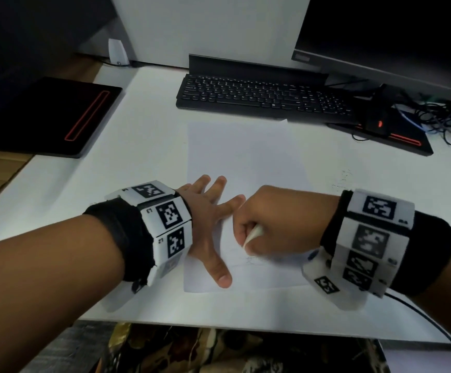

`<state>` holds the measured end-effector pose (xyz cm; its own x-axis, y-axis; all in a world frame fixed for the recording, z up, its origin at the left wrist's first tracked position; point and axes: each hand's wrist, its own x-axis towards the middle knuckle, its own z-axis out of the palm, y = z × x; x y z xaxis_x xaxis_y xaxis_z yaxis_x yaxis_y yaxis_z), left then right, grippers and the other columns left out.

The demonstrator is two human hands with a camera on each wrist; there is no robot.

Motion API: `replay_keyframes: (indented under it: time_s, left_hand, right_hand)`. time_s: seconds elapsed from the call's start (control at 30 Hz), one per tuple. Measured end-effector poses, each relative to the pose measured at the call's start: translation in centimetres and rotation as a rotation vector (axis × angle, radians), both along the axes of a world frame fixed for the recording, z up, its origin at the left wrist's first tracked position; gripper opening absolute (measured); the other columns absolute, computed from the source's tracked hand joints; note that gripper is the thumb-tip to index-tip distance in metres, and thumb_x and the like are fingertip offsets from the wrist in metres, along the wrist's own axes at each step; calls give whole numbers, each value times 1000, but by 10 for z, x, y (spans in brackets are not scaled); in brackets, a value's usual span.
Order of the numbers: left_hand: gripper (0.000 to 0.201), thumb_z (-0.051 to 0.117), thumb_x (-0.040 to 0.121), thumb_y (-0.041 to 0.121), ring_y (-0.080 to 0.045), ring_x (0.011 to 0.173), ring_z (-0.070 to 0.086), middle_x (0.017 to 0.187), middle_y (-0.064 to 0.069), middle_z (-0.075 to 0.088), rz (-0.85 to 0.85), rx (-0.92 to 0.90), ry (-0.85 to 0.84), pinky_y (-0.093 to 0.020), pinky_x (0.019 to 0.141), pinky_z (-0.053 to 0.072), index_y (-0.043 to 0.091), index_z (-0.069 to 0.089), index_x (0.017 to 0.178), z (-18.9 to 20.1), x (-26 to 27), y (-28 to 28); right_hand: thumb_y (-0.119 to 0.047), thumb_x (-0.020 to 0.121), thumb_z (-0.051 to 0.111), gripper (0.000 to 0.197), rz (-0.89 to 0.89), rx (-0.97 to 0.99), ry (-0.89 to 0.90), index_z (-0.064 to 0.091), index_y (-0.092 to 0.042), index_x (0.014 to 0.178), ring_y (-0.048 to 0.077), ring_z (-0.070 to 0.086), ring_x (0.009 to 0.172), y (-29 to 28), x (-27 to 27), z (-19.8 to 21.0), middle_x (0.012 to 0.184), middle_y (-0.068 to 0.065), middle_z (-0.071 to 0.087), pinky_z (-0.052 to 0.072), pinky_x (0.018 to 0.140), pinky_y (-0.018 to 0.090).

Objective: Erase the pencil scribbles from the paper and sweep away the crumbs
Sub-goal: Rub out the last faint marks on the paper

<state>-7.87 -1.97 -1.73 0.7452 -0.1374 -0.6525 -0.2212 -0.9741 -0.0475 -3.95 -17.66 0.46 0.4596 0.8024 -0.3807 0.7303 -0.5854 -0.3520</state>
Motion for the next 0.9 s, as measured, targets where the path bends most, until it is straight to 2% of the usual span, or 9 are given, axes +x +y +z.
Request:
replay_keyframes:
  time_s: [0.07, 0.2, 0.37, 0.47, 0.53, 0.6, 0.7, 0.77, 0.9]
  left_hand:
    - [136, 66, 54, 85, -30, 145, -27, 155, -1, -36, -13, 4, 0, -53, 118, -1, 46, -26, 146, -1, 1, 1]
    - [138, 66, 53, 86, -28, 145, -28, 154, 1, -38, 1, 4, 9, -54, 117, 0, 46, -31, 142, -1, 1, 1]
    - [139, 66, 53, 86, -29, 145, -28, 154, 0, -38, -13, 9, 15, -53, 118, 0, 45, -32, 143, -1, 2, 1]
    - [139, 66, 52, 86, -28, 144, -29, 153, 2, -40, 3, 2, 20, -54, 118, 0, 47, -33, 140, -2, 1, 2]
    - [139, 67, 53, 85, -28, 144, -29, 153, 1, -39, 1, -1, 25, -53, 118, -1, 46, -33, 141, -1, 1, 2]
    - [139, 67, 53, 85, -28, 144, -30, 153, 1, -39, -6, -1, 29, -52, 118, -2, 46, -32, 142, 0, 2, 2]
    - [138, 66, 53, 86, -28, 144, -30, 153, 2, -40, 1, 3, 30, -54, 118, -1, 46, -34, 140, -1, 3, 1]
    - [139, 66, 51, 87, -28, 144, -29, 153, 2, -39, 6, 0, 28, -55, 119, 0, 47, -34, 140, -2, 3, 1]
    - [140, 67, 51, 86, -28, 144, -30, 153, 2, -40, 3, -7, 31, -53, 119, -2, 47, -34, 140, -2, 3, 2]
  right_hand:
    - [-22, 86, 66, 6, 58, -9, 28, 69, -26, 88, -18, 51, 70, -1, -5, -1, 68, -25, 52, 38, 64, 4]
    - [-22, 85, 62, 9, -98, 7, -47, 70, -27, 87, -8, 57, 75, -9, 13, 3, 73, -19, 62, 43, 69, 12]
    - [-23, 85, 65, 8, 39, -29, 12, 64, -30, 81, -16, 53, 69, -5, 1, 0, 64, -25, 55, 38, 63, 5]
    - [-21, 85, 62, 9, -100, -11, -51, 69, -26, 87, -8, 57, 70, -10, 15, 4, 68, -19, 62, 41, 66, 10]
    - [-19, 84, 60, 10, -54, -25, -20, 66, -26, 83, -5, 57, 66, -9, 7, 3, 63, -18, 61, 43, 62, 12]
    - [-22, 84, 63, 8, 31, -36, 14, 64, -29, 81, -7, 55, 68, -8, -2, -1, 64, -20, 58, 40, 61, 9]
    - [-24, 84, 64, 7, -73, -22, -34, 68, -28, 85, -15, 54, 69, -14, 14, 3, 69, -22, 60, 39, 59, 4]
    - [-21, 84, 61, 11, -114, -11, -31, 69, -27, 86, -11, 56, 70, -16, 16, 3, 72, -19, 63, 41, 60, 4]
    - [-21, 83, 63, 9, -2, -23, 19, 68, -27, 84, -8, 56, 70, -16, 4, -1, 73, -17, 65, 43, 64, 8]
